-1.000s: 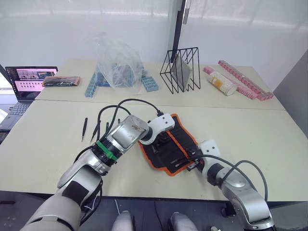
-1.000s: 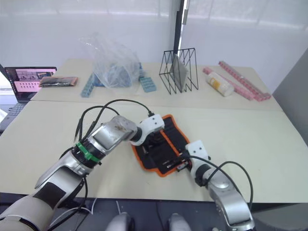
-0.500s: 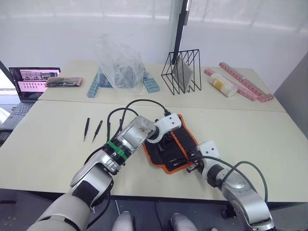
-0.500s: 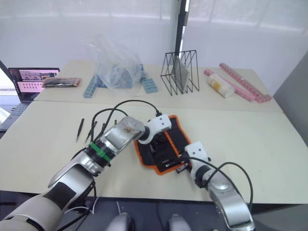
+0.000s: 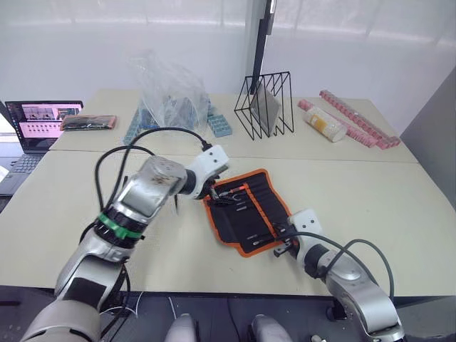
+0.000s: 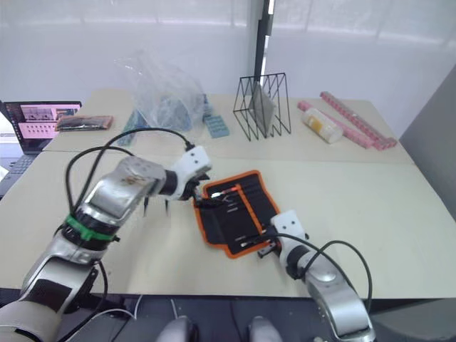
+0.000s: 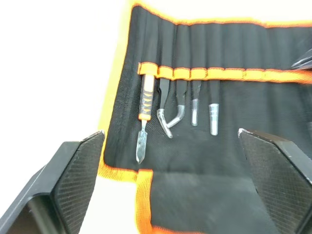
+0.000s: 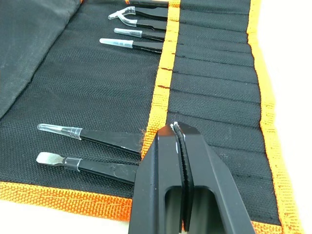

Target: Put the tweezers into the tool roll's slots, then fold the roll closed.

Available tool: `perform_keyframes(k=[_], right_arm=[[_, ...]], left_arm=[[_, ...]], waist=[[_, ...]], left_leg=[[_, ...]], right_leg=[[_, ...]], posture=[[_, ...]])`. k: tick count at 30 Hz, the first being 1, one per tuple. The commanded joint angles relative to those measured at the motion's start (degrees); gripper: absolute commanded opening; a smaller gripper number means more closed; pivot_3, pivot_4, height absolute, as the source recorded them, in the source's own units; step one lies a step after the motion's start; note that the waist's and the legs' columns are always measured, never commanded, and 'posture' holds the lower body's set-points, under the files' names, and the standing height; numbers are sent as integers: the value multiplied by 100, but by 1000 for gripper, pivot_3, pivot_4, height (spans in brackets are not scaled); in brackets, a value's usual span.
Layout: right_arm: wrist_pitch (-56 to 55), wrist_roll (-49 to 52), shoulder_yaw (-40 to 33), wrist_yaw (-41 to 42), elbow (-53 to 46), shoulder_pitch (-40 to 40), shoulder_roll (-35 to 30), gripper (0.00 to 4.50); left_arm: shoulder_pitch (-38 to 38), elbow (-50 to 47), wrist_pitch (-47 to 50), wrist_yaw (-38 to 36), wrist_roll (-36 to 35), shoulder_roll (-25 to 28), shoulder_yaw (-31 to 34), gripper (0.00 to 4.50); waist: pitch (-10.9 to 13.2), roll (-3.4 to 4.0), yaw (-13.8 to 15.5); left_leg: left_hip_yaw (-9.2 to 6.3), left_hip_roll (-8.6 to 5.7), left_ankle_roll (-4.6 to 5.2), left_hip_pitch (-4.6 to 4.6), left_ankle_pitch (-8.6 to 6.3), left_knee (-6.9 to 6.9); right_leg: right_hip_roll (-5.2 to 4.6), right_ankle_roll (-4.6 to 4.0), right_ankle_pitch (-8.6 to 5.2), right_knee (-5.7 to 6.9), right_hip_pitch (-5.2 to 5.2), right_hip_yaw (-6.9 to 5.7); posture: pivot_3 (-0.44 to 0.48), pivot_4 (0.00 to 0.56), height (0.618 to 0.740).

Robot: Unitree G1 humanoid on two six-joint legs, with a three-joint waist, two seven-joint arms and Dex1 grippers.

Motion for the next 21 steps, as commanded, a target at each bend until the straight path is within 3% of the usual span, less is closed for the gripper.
perform_keyframes(k=[1,4,10,15,21], right_arm=[[89,-17,49,107,292,178,-101,0],[-37,1,-37,163,305,219,-134,0],[-555,68,-261,369,362,418,-212,0],[-1162,229,-502,532,464,718,-152,0],[-1874,350,-647,719,846,899,-47,0]], left_arm=[[747,-730,-389,164,-389,208,1150,4493],[1999,-1214,-998,407,-377,465,2095,4493],[4074,-2038,-760,1040,-691,300,4054,4493],[5805,-2557,-1245,1306,-830,-284,5370,4493],[7000,-2730,-2120,1608,-1227,-1333,6327,4493]], waist=[[0,0,1],[0,0,4],[-1,-13,96],[-5,-19,150],[-21,-43,139]], left_leg=[[0,2,0,3,0,-4],[-4,1,-1,3,0,-6],[-5,-3,-2,1,1,0],[0,-4,-3,4,0,-2],[2,-1,-3,5,0,-1]], right_leg=[[0,-1,0,1,0,-1],[-2,-2,-1,1,1,-3],[-16,-2,-1,-2,5,-12],[-22,-1,-2,-9,7,-11],[-23,-7,-6,-26,17,-13]], posture=[[0,150,684],[0,150,684],[0,150,684],[0,150,684],[0,150,684]])
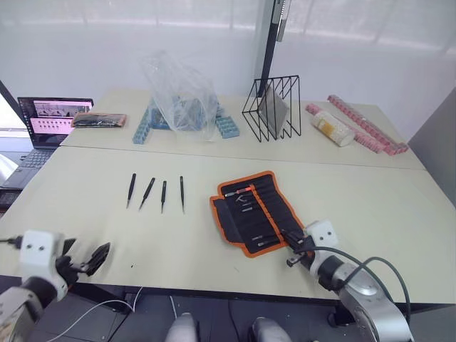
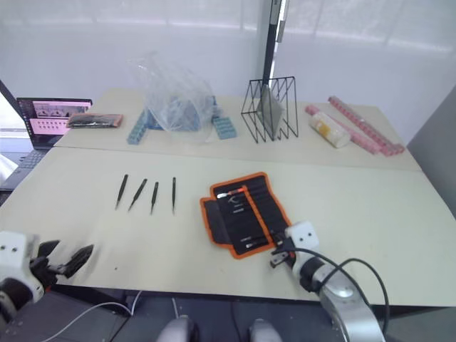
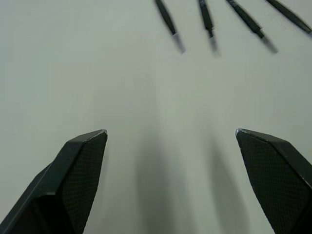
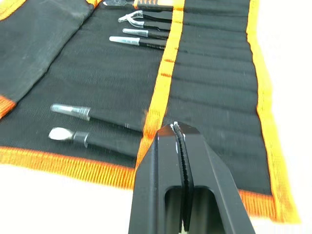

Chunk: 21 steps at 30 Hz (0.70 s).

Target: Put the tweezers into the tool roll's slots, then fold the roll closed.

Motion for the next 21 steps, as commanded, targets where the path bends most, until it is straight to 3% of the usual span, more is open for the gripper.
perform_keyframes(k=[1,10,21], right_arm=[[-291,8,-50,96,399,83,40,0],[-854,134,-42,252,817,-158,225,0],[-304,-193,217,-72,1055,-423,231,0]], left_arm=[[338,-301,-561,176,-308,-342,428,4493],[725,-389,-1115,456,-733,-497,476,4493],[870,-459,-1083,598,-846,-202,84,4493]], waist=[[-5,-7,-12],[-14,-22,-45],[-14,-21,-157]], left_leg=[[2,0,0,1,0,0],[4,0,0,8,0,3],[1,0,0,8,0,-3]], right_leg=[[0,-1,-4,-1,1,1],[6,-8,-26,0,3,11],[9,-9,-26,2,0,10]], posture=[[0,150,684],[0,150,684],[0,150,684]])
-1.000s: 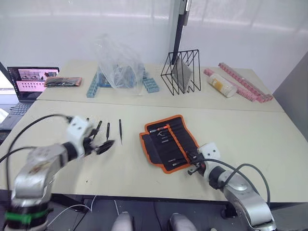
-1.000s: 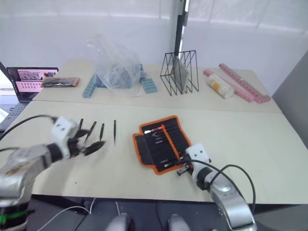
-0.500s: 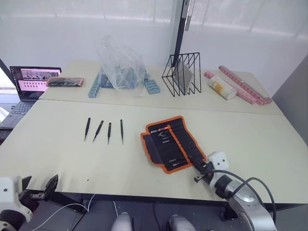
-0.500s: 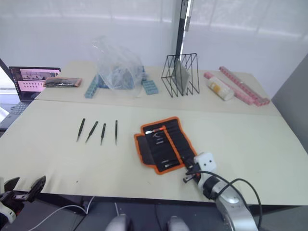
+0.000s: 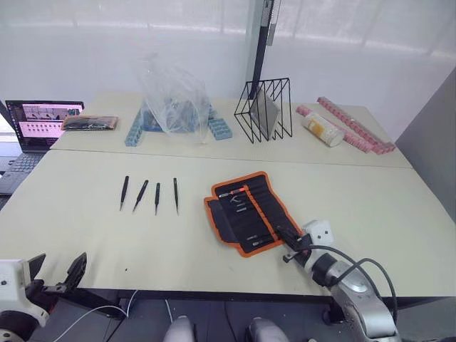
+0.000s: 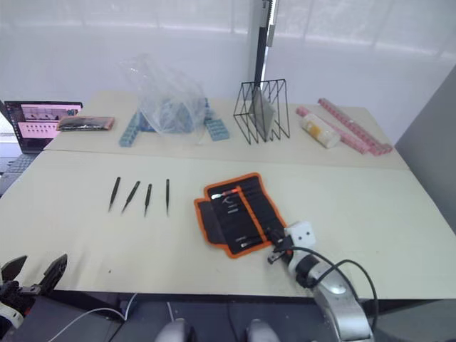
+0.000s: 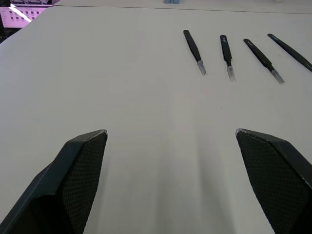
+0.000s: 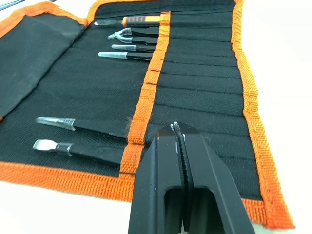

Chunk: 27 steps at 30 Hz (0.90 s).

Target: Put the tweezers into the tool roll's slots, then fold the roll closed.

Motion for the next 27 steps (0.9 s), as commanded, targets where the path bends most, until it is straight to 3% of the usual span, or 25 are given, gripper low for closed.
perform_keyframes(k=[1,9,16,27], right_arm=[[506,-232,165,-161,139,10,-75,0],[1130,-335,374,-281,-19,18,-148,0],[1309,-377,490,-429,-144,-46,-38,0],[1589,-369,508,-629,-486,-56,30,0]], left_arm=[[7,-190,2,85,-85,211,-64,4493],[-957,222,925,613,-115,989,-574,4493],[-2257,1408,1250,866,313,1585,-1491,4493],[-4002,3539,839,861,1061,1725,-2611,4493]], waist=[[-1,-2,-12],[-6,-8,3],[-7,-10,-12],[-11,-10,-1]], left_leg=[[0,0,0,1,0,0],[-8,0,0,23,0,-1],[-7,-1,0,39,0,-12],[-5,-3,0,38,0,-17]], right_leg=[[0,0,0,0,1,0],[1,-1,0,0,1,-5],[2,-1,0,4,7,-5],[0,-2,1,28,13,-5]], posture=[[0,150,684],[0,150,684],[0,150,684],[0,150,684]])
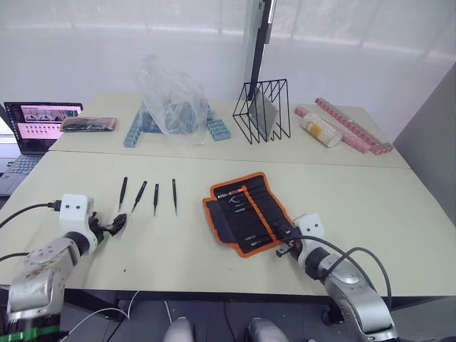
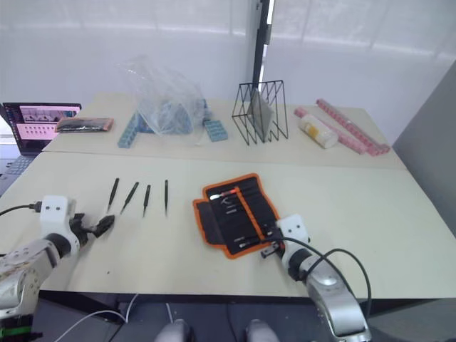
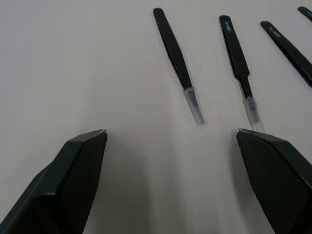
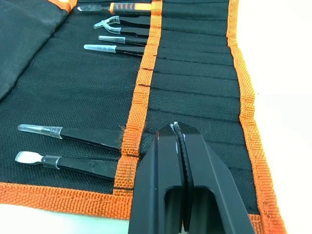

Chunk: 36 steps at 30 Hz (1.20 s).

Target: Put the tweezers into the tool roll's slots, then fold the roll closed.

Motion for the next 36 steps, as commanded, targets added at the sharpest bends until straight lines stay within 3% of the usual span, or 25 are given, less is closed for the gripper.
perform_keyframes(k=[1,7,11,21,30,36], right_arm=[[361,-74,188,-41,121,143,31,0],[442,-94,268,-112,-10,217,77,0],[477,-95,268,-117,-80,250,74,0],[527,-96,225,-163,-208,306,38,0],[532,-150,298,-175,-236,344,44,0],[520,-217,312,-182,-197,399,33,0]], left_arm=[[-381,641,-271,-50,296,55,-315,4493],[-1239,1902,-833,-188,676,-10,-771,4493],[-1465,2299,-1097,-431,735,-94,-982,3361],[-1586,2522,-1288,-451,749,-263,-966,42],[-1493,2027,-1464,-387,739,-61,-741,42],[-1352,206,-1021,-710,513,499,-578,42]], waist=[[-2,3,2],[-19,15,64],[-32,36,102],[-37,50,131],[-36,50,130],[-14,15,110]], left_leg=[[0,0,0,1,0,0],[-4,-2,0,7,1,1],[-2,-3,0,7,1,2],[-1,-3,0,5,1,1],[-2,-2,0,-1,1,-1],[-16,4,-1,-42,1,-3]], right_leg=[[0,0,0,1,0,0],[1,0,0,2,5,-3],[3,0,0,2,6,-1],[5,1,-1,2,7,1],[5,1,-1,1,1,1],[14,0,0,2,-33,-6]], posture=[[0,150,684],[0,150,684],[0,150,684],[0,150,684],[0,150,684],[0,150,684]])
